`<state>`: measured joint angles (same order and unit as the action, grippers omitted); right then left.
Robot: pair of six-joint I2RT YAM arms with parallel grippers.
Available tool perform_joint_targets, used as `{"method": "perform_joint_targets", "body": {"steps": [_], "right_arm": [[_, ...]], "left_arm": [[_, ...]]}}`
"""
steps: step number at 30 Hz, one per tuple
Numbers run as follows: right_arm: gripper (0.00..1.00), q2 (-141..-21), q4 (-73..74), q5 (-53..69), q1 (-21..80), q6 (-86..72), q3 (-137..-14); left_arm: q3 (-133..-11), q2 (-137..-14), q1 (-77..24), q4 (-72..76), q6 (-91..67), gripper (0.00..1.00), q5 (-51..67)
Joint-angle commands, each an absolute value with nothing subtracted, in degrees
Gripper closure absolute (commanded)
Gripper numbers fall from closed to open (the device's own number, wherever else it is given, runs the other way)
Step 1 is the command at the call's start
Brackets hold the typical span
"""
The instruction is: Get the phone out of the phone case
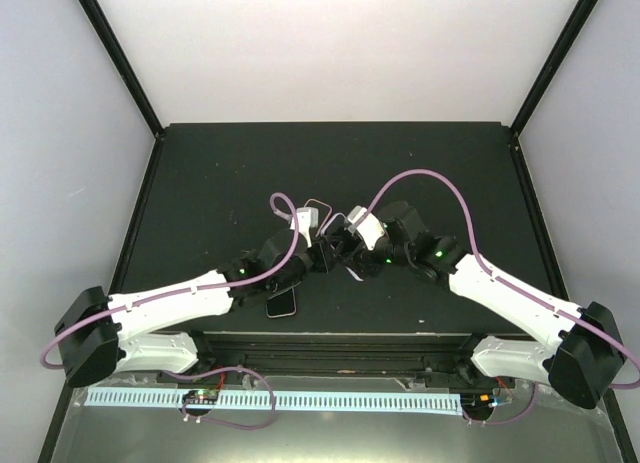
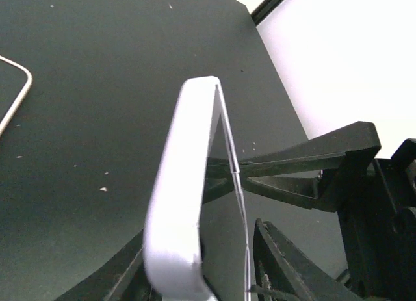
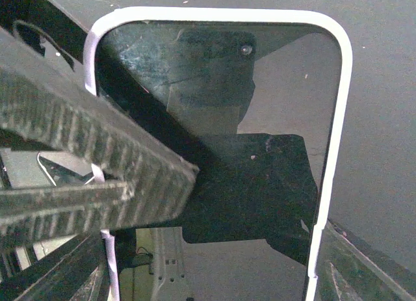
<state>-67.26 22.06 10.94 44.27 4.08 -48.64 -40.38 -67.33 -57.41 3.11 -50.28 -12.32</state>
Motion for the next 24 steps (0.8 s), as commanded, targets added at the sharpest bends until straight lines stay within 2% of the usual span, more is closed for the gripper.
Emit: {"method": "perform_joint_targets", "body": {"steps": [1,3,8,13,14,17,18,21,24], "right_arm": [[0.41,-65.45,16.66,8.44,44.21,2.74,-48.28],[0.41,-65.42,16.53,8.21,44.16,2.47,-48.19],[0.41,-65.61,16.44,7.78,44.2,2.46,-48.16],[0.4,-65.76,16.2,7.33,44.2,2.24,-48.16],[0.36,-65.81,16.24,7.41,44.21,2.25,-48.21],[0.07,-65.91,17.16,8.25,44.15,1.86,-48.74],[0.01,-66.33,18.33,8.65,44.19,1.55,-49.47],[0.0,-67.4,23.68,13.35,43.22,2.0,-53.32],[0.0,-66.24,26.92,23.23,39.86,2.06,-55.76]], "left_arm": [[-44.09,-69.59,-57.66,6.79,-50.99,0.63,-9.58],[-44.01,-70.31,-57.69,7.83,-51.29,0.64,-8.76],[-44.42,-70.78,-57.68,8.44,-50.82,0.78,-8.35],[-44.86,-70.54,-57.65,9.3,-49.37,0.85,-7.34],[-44.96,-70.31,-57.65,8.78,-49.13,0.88,-7.49],[-46.27,-68.29,-57.21,4.45,-47.37,0.94,-9.22],[-46.65,-66.96,-57.0,3.12,-45.67,0.94,-9.46],[-47.68,-62.6,-55.8,-2.68,-37.18,0.94,-8.7],[-51.04,-58.08,-53.89,-13.14,-29.96,0.96,-6.87]]}}
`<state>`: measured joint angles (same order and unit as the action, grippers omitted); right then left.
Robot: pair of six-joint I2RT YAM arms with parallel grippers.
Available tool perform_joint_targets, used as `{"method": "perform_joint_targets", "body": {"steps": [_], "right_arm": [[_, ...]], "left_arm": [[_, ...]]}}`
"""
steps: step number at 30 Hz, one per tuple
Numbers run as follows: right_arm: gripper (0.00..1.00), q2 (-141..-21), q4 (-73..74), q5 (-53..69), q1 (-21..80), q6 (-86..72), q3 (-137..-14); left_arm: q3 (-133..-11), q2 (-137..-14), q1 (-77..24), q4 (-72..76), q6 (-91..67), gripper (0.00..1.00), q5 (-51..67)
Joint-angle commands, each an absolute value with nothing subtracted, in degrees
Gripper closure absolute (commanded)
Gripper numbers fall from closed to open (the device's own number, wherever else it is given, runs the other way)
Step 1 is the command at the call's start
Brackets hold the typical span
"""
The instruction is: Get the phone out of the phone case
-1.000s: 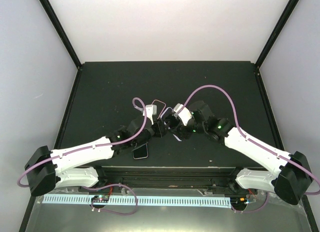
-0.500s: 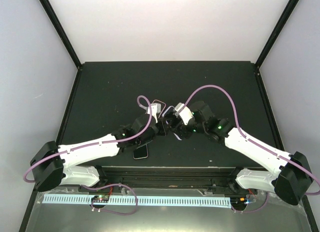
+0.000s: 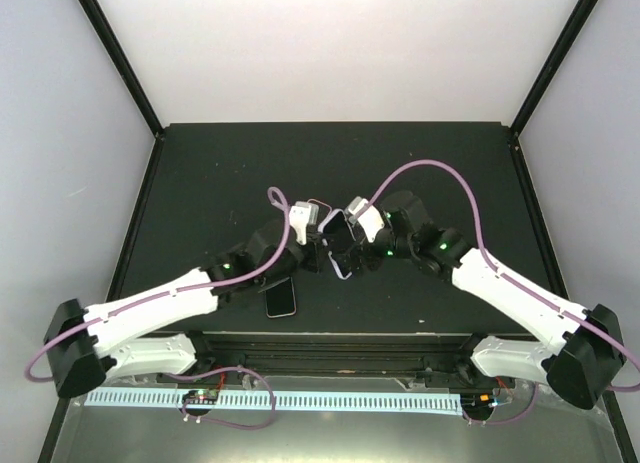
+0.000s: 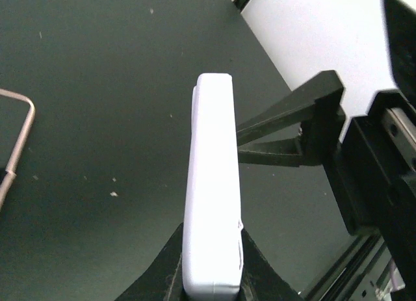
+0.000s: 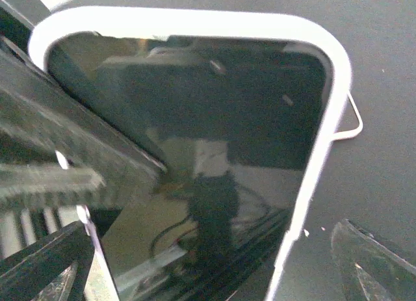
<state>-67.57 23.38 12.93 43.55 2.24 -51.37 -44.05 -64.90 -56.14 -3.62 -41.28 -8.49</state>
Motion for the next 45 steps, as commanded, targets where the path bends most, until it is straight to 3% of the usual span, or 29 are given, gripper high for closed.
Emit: {"method": "perform_joint_targets", "body": {"steps": [1,6,12,20,27,30,31,32,34,36,45], "right_arm": [[0.0,-65.52,27.64,26.26,38.98,2.1,-56.22],[0.01,-64.99,35.07,42.59,37.17,5.8,-59.4],[0.23,-64.23,36.33,61.43,37.26,9.17,-55.14],[0.49,-61.7,31.12,66.67,37.35,8.59,-50.02],[0.78,-60.78,29.97,66.42,37.41,8.69,-49.33],[0.83,-59.9,29.4,65.99,37.36,8.15,-49.12],[0.88,-59.65,29.03,65.96,37.35,7.65,-49.24],[0.91,-59.38,28.8,65.87,37.33,6.86,-49.59],[0.94,-59.16,28.05,65.73,37.35,5.26,-50.18],[0.94,-59.02,27.39,65.74,37.35,4.15,-50.67],[0.96,-58.75,25.01,65.81,37.26,1.3,-51.06]], "left_arm": [[-51.46,-56.81,-53.38,-15.42,-27.63,0.97,-5.46],[-48.37,-48.55,-52.91,-15.16,-18.6,0.98,14.59],[-41.41,-38.48,-52.91,-4.83,-18.1,0.98,23.14],[-43.34,-39.82,-52.91,-5.5,-17.86,0.98,26.84],[-43.64,-42.31,-52.91,-4.14,-18.98,0.98,29.83],[-43.14,-42.15,-52.91,-3.3,-19.4,0.98,28.62],[-43.03,-42.11,-52.91,-3.08,-19.46,0.96,28.15],[-42.88,-42.02,-52.91,-2.95,-19.62,0.87,27.36],[-41.95,-41.93,-52.95,-1.67,-20.21,0.67,26.26],[-40.49,-42.13,-52.91,0.55,-20.8,0.61,26.45],[-38.81,-46.51,-52.91,2.49,-21.32,0.7,31.08]]}}
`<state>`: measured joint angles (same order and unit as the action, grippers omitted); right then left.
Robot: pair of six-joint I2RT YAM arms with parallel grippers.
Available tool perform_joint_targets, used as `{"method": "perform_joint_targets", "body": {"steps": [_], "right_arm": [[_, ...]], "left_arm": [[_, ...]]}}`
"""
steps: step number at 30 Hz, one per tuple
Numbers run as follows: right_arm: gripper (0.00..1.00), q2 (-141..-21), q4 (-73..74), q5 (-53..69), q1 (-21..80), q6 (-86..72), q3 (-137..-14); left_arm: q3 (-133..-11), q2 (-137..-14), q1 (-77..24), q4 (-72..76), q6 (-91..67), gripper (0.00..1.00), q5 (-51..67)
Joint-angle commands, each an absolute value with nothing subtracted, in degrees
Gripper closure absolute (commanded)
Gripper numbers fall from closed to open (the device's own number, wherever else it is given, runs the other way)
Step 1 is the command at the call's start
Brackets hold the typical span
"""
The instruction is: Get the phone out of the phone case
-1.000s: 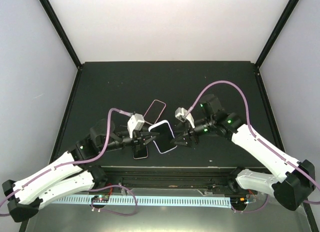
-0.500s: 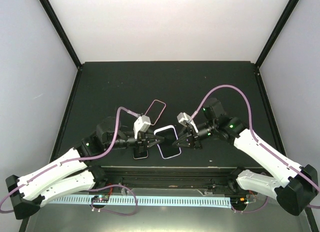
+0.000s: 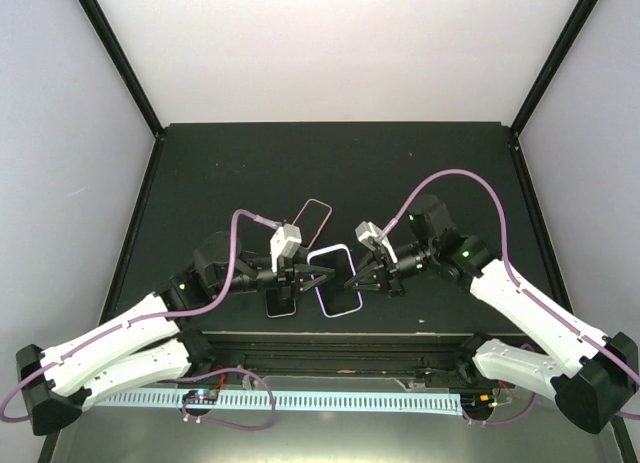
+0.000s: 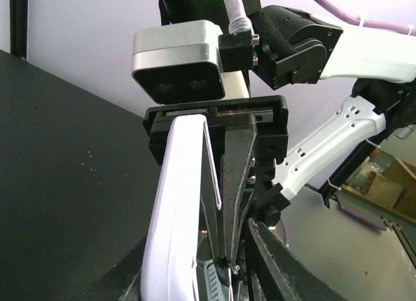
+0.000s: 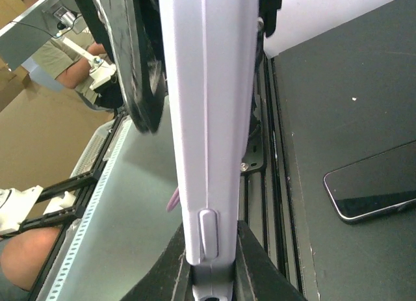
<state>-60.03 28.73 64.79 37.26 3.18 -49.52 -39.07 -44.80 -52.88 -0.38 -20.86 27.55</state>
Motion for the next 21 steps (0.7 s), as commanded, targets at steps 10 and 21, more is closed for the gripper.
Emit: {"method": "perform_joint_targets", "body": {"steps": [10,21], "right_arm": [[0.96,-58.55,24.87,64.07,37.26,1.49,-50.7],[0.34,-57.24,38.79,55.72,37.24,19.14,-53.88]], "left_arm": [[-38.01,-46.89,-52.91,3.58,-22.31,0.93,31.9],[-56.04,-50.27,-50.62,-16.19,-11.87,0.99,31.06]]}}
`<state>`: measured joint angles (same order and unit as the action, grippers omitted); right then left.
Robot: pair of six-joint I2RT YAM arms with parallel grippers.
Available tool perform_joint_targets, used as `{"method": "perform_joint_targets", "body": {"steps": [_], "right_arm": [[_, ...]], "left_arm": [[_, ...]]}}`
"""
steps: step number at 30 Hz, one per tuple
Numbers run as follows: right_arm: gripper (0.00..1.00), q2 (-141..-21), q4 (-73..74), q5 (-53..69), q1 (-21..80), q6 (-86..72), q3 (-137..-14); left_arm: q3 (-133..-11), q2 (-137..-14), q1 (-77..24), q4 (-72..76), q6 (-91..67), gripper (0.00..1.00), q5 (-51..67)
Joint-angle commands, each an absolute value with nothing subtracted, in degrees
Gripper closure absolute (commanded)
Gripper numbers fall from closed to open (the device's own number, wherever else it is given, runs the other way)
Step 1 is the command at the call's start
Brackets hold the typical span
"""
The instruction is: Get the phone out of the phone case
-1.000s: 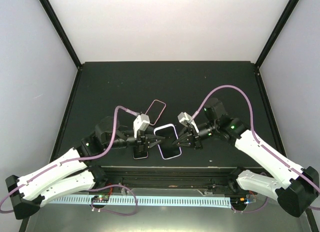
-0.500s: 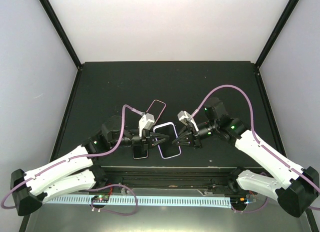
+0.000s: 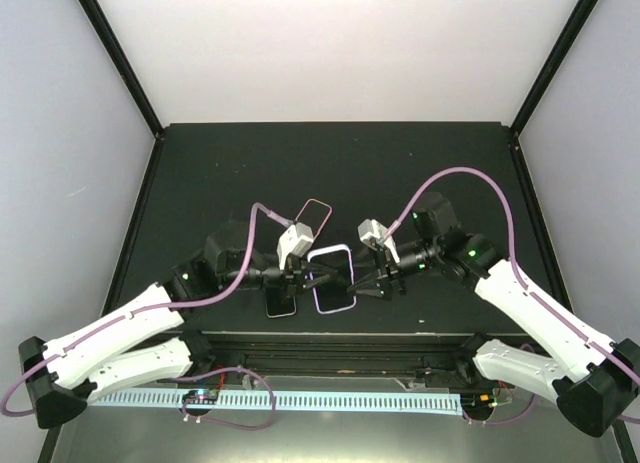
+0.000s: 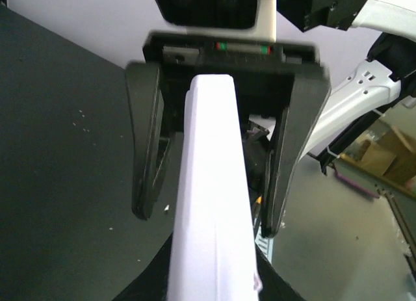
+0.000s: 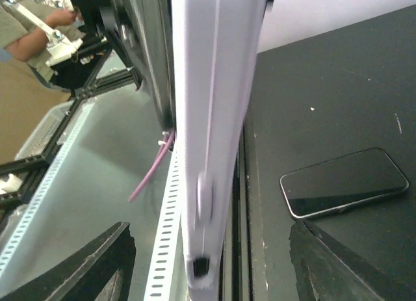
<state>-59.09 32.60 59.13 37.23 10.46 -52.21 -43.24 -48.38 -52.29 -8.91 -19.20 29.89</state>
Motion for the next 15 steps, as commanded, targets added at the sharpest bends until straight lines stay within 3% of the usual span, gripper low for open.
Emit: {"method": "perform_joint_targets", "body": {"steps": [1,6,15], "right_arm": [[0.34,-56.97,40.24,55.83,37.26,21.02,-53.99],[0.37,-56.84,43.14,55.78,37.31,20.89,-57.45],[0.41,-58.39,48.52,52.31,37.35,24.04,-63.89]], "left_arm": [[-58.53,-51.4,-49.99,-17.99,-10.78,0.98,31.87],[-63.93,-56.66,-45.04,-17.47,-10.3,0.99,38.88],[-60.51,-58.69,-39.36,-6.74,-11.99,0.99,55.62]]}}
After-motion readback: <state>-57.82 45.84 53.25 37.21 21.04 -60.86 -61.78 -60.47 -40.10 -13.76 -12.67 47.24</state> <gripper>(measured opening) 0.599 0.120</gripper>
